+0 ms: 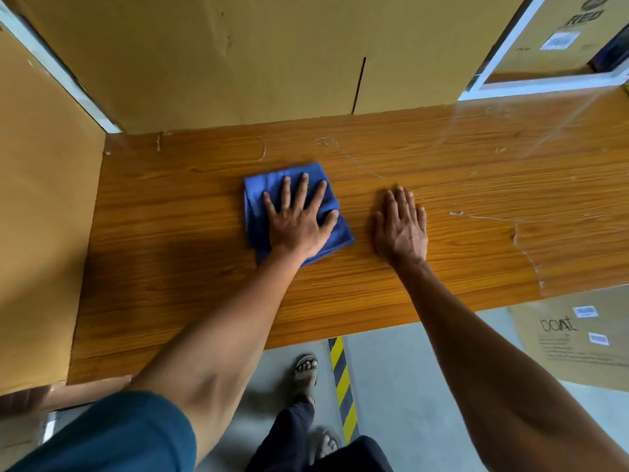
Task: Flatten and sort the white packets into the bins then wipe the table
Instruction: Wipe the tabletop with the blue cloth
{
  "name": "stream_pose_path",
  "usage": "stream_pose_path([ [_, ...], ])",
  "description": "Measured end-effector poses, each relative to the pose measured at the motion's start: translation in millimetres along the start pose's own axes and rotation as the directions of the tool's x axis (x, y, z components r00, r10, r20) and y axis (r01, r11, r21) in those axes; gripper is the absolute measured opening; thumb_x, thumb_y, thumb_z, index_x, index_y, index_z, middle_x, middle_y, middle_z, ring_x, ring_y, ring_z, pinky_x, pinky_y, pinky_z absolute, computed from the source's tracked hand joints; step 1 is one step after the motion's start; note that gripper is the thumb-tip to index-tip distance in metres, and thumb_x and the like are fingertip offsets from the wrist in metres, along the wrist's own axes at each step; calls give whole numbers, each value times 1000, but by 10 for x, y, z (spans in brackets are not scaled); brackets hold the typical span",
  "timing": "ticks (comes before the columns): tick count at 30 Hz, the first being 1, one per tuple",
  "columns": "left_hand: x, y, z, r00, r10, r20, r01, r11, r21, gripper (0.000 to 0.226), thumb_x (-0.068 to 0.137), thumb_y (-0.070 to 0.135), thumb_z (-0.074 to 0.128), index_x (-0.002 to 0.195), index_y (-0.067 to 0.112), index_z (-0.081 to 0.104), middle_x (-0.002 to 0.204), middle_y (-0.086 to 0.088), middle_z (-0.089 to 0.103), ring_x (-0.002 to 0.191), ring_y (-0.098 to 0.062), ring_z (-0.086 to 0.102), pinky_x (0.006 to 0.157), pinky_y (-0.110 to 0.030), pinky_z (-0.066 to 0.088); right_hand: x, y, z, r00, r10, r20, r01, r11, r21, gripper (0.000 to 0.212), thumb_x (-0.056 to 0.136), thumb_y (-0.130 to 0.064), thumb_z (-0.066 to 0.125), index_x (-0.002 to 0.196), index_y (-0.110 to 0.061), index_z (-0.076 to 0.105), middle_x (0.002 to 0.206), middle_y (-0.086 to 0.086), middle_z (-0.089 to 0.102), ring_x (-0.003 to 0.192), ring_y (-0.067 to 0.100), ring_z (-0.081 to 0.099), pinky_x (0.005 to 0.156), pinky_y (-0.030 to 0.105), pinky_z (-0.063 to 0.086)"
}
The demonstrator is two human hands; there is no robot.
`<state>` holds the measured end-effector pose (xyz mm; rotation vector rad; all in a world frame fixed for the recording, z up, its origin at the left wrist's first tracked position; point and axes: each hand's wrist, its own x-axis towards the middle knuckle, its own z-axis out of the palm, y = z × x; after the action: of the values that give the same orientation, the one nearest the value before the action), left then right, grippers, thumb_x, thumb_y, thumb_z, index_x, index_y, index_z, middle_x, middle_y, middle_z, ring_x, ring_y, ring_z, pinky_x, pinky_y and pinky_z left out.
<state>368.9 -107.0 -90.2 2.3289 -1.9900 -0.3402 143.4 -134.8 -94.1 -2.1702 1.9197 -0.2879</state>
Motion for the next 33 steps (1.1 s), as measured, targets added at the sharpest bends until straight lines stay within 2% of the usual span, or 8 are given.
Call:
stream_pose_path([
  [7, -356, 581, 218, 938, 345, -25, -343, 936, 82, 75, 97, 81, 22, 165, 50, 11, 177, 11, 1, 163, -26, -4, 122, -72, 1, -18, 423, -129, 998, -55, 6, 55, 998, 10, 65, 108, -50, 20, 163, -17, 29, 173, 3, 20, 160, 22, 13, 129, 48, 12],
  [9, -457, 549, 244, 951, 304, -48, -300, 950, 82, 75, 98, 81, 23, 165, 50, 12, 177, 12, 2, 163, -25, -4, 122, -71, 3, -63, 525, -176, 996, -81, 25, 81, 997, 20, 66, 108, -51, 16, 164, -18, 25, 173, 2, 16, 160, 20, 10, 130, 46, 9],
  [14, -748, 935, 320, 997, 34, -68, -31, 999, 44, 77, 98, 80, 20, 166, 46, 10, 177, 7, 0, 163, -30, -3, 122, -72, -5, -268, 792, -234, 983, -175, 49, 173, 984, 45, 66, 109, -53, 13, 166, -19, 18, 174, 0, 11, 161, 16, 5, 130, 44, 5],
  [19, -814, 1617, 447, 974, 223, 31, -225, 971, 82, 80, 96, 80, 20, 167, 45, 7, 177, 7, -1, 163, -31, -5, 121, -73, 1, -450, 1101, -294, 945, -325, 30, 302, 906, 297, 67, 109, -56, 17, 166, -21, 20, 174, 1, 13, 161, 17, 8, 129, 48, 12],
  [23, -783, 1706, 341, 975, 210, 69, -208, 978, -34, 90, 98, 80, 21, 169, 28, 1, 177, 7, -6, 163, -25, -9, 126, -66, -1, -558, 1415, -427, 889, -456, 50, 408, 837, 365, 72, 108, -61, 18, 167, -19, 17, 174, 4, 11, 161, 20, 6, 128, 52, 16],
  [27, -1142, 1401, 235, 973, 214, 90, -215, 976, 10, 103, 93, 86, 24, 170, 20, 2, 177, 3, -7, 163, -22, -7, 129, -58, 4, -733, 1559, -564, 811, -563, 156, 527, 820, 221, 97, 94, -85, 24, 167, -24, 8, 175, 2, 1, 161, 24, 0, 129, 48, 4],
  [29, -1395, 1252, 247, 958, 250, 139, -266, 958, 107, 112, 88, 95, 24, 169, 21, 1, 177, 3, -7, 163, -23, -7, 129, -58, 9, -800, 1575, -604, 751, -626, 208, 628, 775, 64, 110, 83, -96, 27, 167, -28, 6, 175, 1, -3, 161, 30, 0, 129, 54, 4],
  [33, -1721, 1173, 298, 942, 295, 159, -325, 922, 212, 126, 80, 99, 39, 169, 20, -2, 177, -1, -10, 162, -29, -10, 129, -54, 1, -872, 1660, -563, 669, -682, 295, 729, 679, -82, 113, 78, -87, 56, 166, -34, 10, 175, 4, -2, 160, 38, 2, 126, 63, 10],
])
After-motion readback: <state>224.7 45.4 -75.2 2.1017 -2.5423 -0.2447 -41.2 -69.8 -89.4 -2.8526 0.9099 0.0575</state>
